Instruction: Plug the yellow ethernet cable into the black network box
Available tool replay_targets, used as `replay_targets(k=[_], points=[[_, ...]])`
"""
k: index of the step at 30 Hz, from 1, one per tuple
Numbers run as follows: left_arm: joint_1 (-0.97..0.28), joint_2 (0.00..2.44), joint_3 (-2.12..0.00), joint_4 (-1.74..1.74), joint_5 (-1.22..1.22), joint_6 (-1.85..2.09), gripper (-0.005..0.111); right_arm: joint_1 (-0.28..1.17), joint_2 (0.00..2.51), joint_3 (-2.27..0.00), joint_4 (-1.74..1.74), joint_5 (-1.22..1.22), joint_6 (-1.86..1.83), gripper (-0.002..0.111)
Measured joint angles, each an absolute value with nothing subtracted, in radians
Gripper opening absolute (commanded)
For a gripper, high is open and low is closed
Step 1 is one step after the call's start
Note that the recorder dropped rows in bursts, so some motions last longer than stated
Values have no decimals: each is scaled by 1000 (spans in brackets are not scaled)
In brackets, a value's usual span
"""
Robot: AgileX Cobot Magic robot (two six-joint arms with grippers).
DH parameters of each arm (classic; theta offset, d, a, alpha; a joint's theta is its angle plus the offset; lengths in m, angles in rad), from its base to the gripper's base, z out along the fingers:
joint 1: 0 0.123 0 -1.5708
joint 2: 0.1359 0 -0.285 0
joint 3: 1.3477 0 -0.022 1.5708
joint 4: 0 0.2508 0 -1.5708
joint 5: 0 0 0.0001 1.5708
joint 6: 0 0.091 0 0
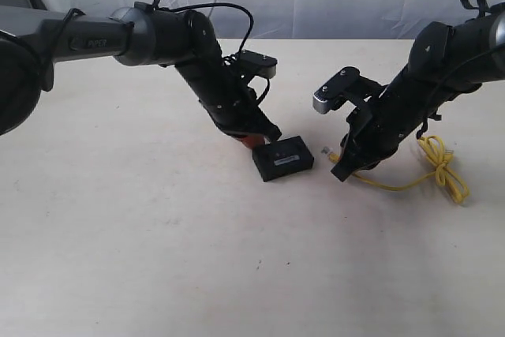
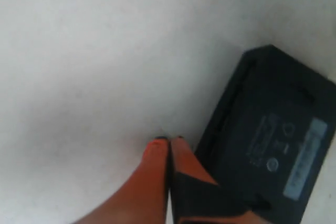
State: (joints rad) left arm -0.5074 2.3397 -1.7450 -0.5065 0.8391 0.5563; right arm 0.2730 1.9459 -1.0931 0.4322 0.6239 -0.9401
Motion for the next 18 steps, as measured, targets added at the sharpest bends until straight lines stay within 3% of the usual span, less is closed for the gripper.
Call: replay_targets(k=[11, 18], points=[[-509, 2341, -1745, -653, 1197, 748, 0, 273, 1946, -1093, 426, 624, -940, -1], [-425, 2275, -1745, -663, 1139, 744, 0, 273, 1946, -1093, 322, 633, -812, -1]])
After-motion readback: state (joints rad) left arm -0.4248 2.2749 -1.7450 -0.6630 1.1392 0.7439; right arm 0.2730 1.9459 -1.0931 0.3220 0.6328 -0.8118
